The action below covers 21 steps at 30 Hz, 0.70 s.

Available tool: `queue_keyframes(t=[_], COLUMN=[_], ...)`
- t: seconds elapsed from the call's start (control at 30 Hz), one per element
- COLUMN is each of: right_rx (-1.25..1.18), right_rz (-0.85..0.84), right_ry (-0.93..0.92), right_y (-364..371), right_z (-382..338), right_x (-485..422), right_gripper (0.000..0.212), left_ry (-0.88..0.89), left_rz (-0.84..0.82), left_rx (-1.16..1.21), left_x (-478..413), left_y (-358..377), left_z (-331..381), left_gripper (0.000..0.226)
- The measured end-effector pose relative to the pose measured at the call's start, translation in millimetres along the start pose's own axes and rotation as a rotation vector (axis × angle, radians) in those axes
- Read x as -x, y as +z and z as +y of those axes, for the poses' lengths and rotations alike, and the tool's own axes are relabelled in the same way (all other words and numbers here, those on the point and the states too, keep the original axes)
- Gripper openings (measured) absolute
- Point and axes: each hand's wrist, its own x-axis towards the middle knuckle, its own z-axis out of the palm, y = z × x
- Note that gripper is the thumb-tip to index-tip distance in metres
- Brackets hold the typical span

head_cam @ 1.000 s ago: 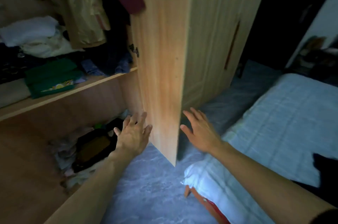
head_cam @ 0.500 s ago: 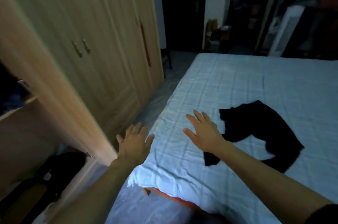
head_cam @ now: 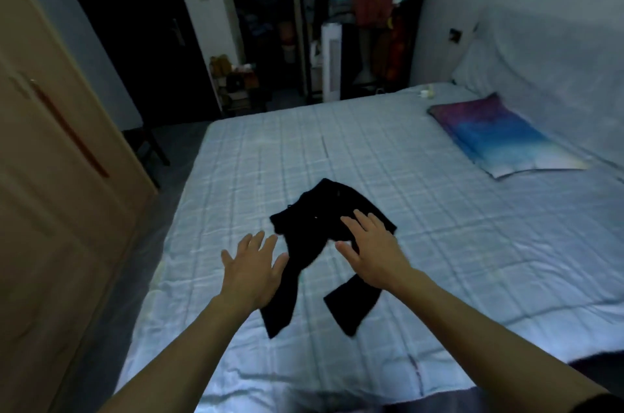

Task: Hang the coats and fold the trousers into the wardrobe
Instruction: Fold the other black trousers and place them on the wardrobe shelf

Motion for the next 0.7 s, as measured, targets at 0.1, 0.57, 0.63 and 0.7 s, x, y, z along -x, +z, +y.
queue_keyframes(t=[0.1, 0.57, 0.63, 0.7], right_rx=[0.036, 0.23, 0.235, 0.227], right_rz=[0.006, -0.097, -0.121, -0.151], right_ry=[0.08, 0.057, 0.037, 0.041], right_y=[-9.5, 1.7, 11.0, 21.1], right_z=[29.1, 12.5, 8.6, 12.1], right_x=[-7.0, -176.0, -198.0, -219.2], right_gripper=[0.064, 0.063, 0.063, 0.064], left_ry=[0.06, 0.067, 0.049, 0.04], left_rz=[-0.03, -0.07, -0.112, -0.131], left_rx=[0.065, 0.198, 0.198, 0.21], left_x=[-40.1, -225.6, -242.9, -257.5], left_y=[9.8, 38.0, 44.3, 51.0], left_z=[25.4, -51.0, -59.9, -65.9], left_gripper=[0.059, 0.053, 0.055, 0.056])
